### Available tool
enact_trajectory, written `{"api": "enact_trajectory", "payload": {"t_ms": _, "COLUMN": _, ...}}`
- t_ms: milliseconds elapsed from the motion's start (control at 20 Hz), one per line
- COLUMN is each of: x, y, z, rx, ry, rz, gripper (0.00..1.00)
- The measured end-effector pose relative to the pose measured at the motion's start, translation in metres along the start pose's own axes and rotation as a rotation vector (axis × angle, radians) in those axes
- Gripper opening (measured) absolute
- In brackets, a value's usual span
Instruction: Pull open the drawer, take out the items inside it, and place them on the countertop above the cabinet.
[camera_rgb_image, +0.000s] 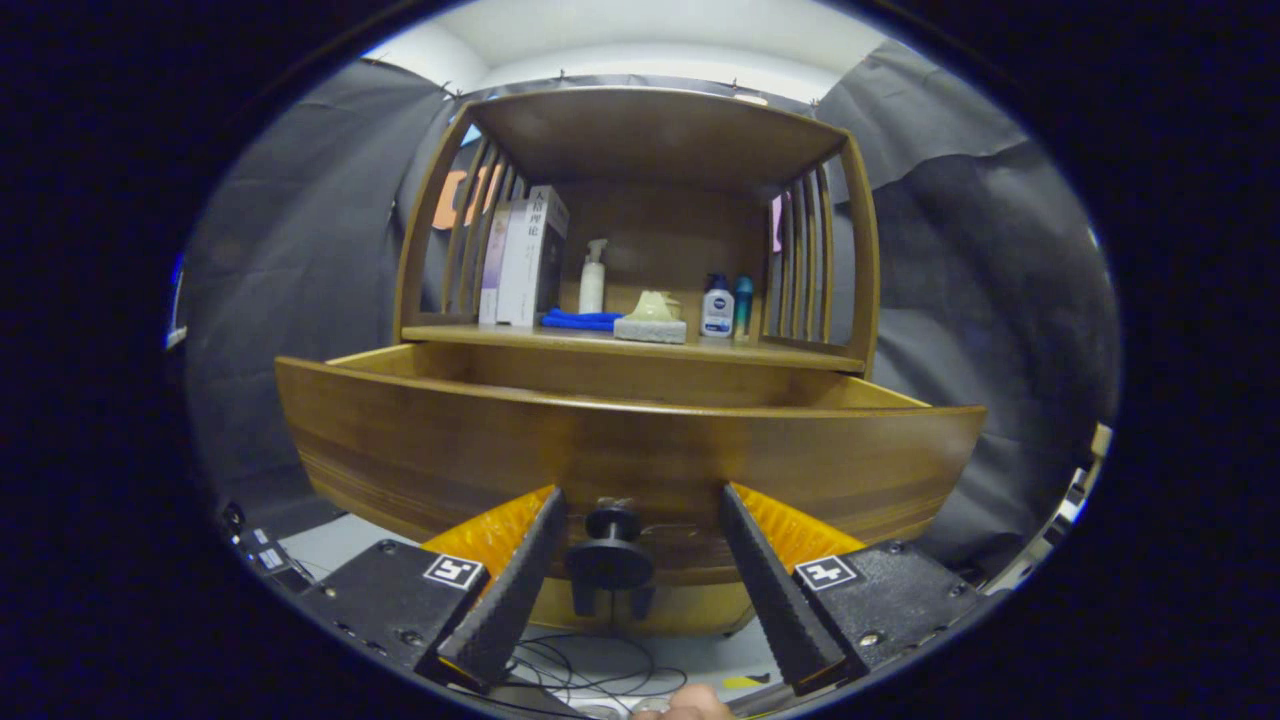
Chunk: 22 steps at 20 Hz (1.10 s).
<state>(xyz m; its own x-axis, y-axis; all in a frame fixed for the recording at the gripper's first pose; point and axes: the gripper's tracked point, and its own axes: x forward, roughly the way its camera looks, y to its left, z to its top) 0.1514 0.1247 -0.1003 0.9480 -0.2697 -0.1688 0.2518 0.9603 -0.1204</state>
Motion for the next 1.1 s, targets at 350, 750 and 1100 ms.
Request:
{"api": "enact_trajectory", "payload": {"t_ms": 350, "x": 0.002, "y": 0.003, "z": 0.003, "rx": 0.019, "ry": -0.018, "rz": 0.007, "gripper": 0.99}}
{"api": "enact_trajectory", "payload": {"t_ms": 750, "x": 0.042, "y": 0.002, "z": 0.016, "rx": 0.035, "ry": -0.007, "rz": 0.019, "gripper": 0.99}}
{"api": "enact_trajectory", "payload": {"t_ms": 1100, "x": 0.074, "y": 0.004, "z": 0.02, "rx": 0.04, "ry": 0.019, "rz": 0.017, "gripper": 0.99}}
